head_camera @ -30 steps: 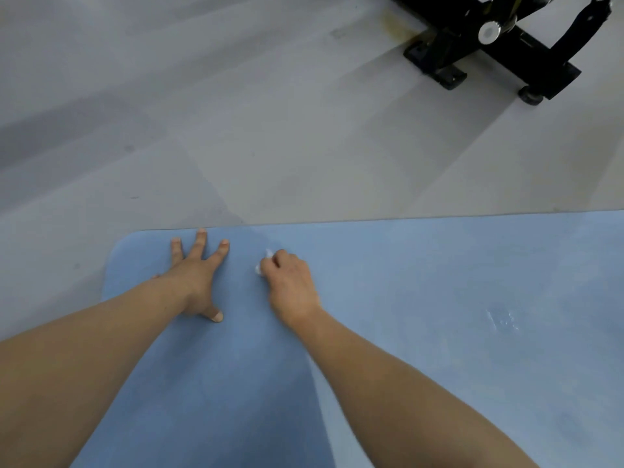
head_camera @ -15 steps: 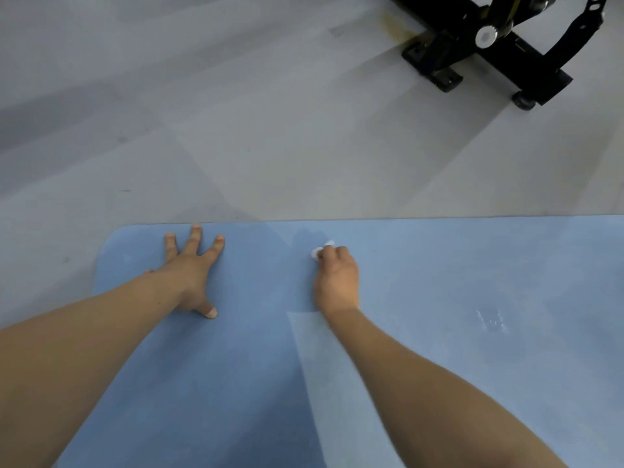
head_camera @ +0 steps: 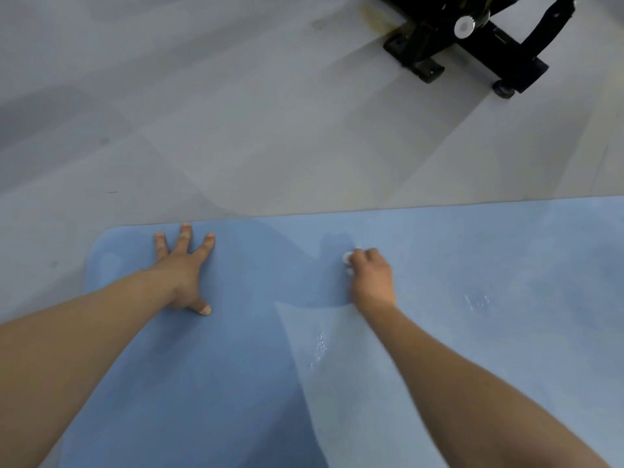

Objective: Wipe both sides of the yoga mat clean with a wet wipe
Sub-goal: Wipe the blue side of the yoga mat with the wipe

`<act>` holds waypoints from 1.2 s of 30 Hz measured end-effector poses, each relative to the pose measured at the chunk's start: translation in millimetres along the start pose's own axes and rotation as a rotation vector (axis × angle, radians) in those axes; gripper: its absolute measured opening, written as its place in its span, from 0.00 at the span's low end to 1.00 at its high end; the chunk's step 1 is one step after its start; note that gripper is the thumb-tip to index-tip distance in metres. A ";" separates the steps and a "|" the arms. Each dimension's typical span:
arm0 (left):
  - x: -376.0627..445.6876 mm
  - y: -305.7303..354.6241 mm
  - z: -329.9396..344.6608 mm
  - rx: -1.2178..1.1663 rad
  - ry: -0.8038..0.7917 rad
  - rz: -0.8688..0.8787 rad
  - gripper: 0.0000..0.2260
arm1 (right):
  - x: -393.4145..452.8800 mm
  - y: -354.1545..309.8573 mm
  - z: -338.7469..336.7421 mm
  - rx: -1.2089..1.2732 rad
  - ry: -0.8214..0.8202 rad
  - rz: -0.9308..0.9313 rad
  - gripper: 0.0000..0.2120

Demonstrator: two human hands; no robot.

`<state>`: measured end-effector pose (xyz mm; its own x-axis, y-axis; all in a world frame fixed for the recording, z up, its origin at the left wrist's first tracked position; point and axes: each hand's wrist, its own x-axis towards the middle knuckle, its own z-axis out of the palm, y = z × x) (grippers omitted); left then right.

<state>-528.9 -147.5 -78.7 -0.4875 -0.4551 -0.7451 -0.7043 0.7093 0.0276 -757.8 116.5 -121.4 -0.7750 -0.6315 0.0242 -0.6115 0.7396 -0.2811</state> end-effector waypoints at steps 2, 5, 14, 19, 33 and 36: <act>0.1 0.8 0.9 0.013 0.006 -0.002 0.65 | -2.2 35.8 -15.6 -0.032 -0.031 0.081 0.10; -1.2 2.4 1.5 0.046 0.001 -0.008 0.65 | -7.9 27.5 -16.3 -0.017 -0.008 0.165 0.08; -13.7 0.5 9.9 0.073 0.069 0.047 0.57 | -94.1 -156.0 35.3 0.280 -0.184 -0.115 0.04; -45.0 10.2 44.4 0.009 0.274 0.166 0.32 | -91.0 -141.9 28.7 0.238 -0.156 -0.334 0.05; -65.5 23.9 67.3 0.164 0.008 0.123 0.72 | -70.4 -7.7 -8.1 0.280 0.007 0.189 0.05; -66.1 25.1 70.9 0.181 0.046 0.121 0.72 | -104.4 -73.3 5.8 0.355 -0.046 0.055 0.08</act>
<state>-477.8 -61.4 -75.9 -0.5889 -0.3815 -0.7125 -0.5369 0.8436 -0.0080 -631.1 126.9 -108.9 -0.7924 -0.6086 -0.0409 -0.4690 0.6508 -0.5971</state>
